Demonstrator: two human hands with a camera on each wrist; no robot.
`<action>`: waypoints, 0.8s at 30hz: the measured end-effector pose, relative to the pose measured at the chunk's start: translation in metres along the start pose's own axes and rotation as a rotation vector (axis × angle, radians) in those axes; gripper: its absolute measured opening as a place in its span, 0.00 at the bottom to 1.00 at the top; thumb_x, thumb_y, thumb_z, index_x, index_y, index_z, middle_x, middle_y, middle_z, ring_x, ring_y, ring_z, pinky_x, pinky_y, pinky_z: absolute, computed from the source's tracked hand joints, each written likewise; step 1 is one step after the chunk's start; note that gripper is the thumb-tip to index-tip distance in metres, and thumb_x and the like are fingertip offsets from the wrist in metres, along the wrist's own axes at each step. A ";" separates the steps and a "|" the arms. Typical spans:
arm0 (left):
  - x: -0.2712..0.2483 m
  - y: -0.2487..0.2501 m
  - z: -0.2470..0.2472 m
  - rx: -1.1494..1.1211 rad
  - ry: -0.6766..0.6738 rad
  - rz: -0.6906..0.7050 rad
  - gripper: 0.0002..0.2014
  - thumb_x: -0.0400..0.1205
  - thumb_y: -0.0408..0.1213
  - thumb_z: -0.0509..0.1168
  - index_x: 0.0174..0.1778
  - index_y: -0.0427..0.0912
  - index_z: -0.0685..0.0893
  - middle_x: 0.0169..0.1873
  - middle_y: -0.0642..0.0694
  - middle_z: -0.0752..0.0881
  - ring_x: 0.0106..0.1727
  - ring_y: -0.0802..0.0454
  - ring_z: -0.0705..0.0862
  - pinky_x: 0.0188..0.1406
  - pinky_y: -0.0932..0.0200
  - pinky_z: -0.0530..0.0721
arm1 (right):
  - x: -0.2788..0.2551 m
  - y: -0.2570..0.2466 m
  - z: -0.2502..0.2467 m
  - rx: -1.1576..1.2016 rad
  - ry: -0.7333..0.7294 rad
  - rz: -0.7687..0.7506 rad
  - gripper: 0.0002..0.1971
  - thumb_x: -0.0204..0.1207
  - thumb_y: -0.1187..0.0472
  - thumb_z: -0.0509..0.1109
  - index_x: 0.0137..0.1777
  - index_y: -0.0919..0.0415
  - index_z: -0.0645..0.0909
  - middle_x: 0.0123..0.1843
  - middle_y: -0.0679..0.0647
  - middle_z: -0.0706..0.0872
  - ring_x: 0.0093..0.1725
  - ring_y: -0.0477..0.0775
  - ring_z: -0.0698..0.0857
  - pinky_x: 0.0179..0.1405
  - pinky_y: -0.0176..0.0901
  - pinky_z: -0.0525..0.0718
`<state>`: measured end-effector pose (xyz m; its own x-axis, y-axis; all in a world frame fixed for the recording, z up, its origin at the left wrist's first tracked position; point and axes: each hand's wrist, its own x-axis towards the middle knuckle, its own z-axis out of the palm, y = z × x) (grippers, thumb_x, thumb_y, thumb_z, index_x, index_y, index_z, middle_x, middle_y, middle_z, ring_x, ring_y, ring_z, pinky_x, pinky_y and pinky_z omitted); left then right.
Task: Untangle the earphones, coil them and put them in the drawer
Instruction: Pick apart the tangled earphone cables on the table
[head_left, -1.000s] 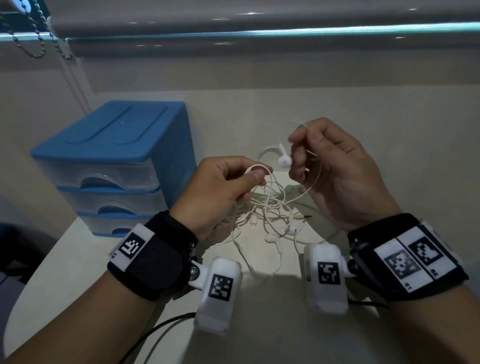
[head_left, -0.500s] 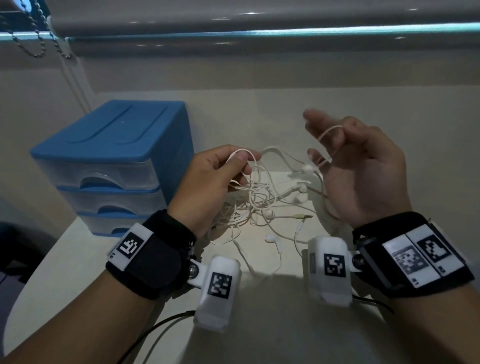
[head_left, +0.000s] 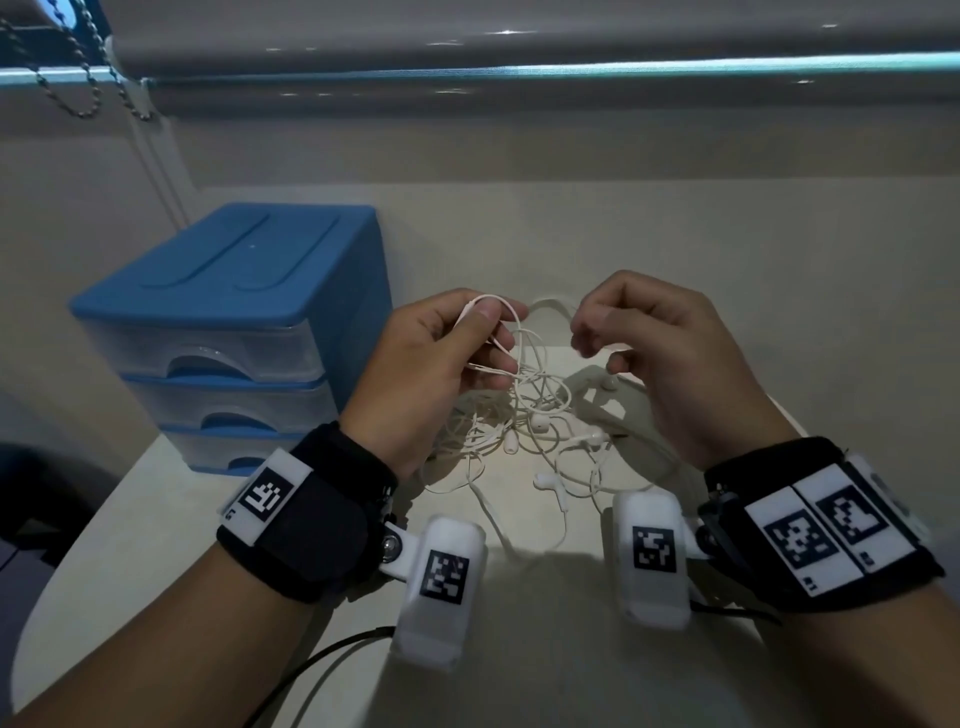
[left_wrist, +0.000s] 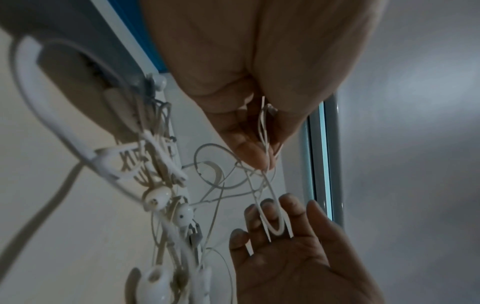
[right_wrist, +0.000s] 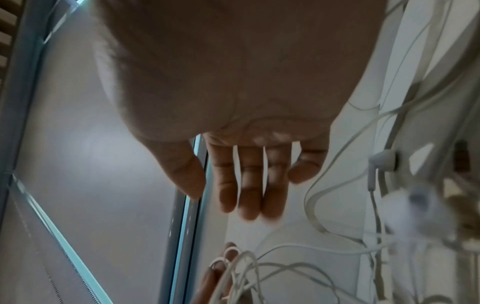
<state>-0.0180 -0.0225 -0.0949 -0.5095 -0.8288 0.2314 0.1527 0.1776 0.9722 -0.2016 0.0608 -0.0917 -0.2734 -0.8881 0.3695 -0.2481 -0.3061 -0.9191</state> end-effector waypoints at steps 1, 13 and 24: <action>0.000 0.000 0.000 -0.001 0.001 0.002 0.13 0.91 0.34 0.61 0.55 0.35 0.91 0.39 0.44 0.85 0.36 0.56 0.85 0.35 0.64 0.85 | 0.000 0.002 0.000 -0.045 -0.009 -0.026 0.05 0.75 0.63 0.71 0.39 0.62 0.85 0.37 0.54 0.87 0.40 0.49 0.83 0.39 0.39 0.77; -0.003 0.010 0.000 -0.378 -0.110 -0.034 0.19 0.85 0.34 0.67 0.73 0.40 0.79 0.54 0.35 0.89 0.51 0.41 0.91 0.48 0.59 0.91 | -0.004 0.008 0.008 -0.004 -0.166 0.017 0.01 0.76 0.72 0.77 0.45 0.70 0.88 0.39 0.62 0.91 0.38 0.53 0.89 0.42 0.46 0.87; -0.003 0.001 -0.001 0.049 -0.067 0.099 0.06 0.78 0.30 0.77 0.50 0.36 0.92 0.49 0.41 0.94 0.51 0.35 0.92 0.60 0.45 0.90 | -0.004 0.006 0.010 0.207 -0.113 0.065 0.07 0.71 0.65 0.78 0.47 0.68 0.89 0.44 0.64 0.91 0.45 0.55 0.89 0.51 0.44 0.87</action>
<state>-0.0152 -0.0207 -0.0945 -0.5498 -0.7689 0.3264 0.1642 0.2836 0.9448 -0.1924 0.0585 -0.1000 -0.1744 -0.9372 0.3019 -0.0340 -0.3007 -0.9531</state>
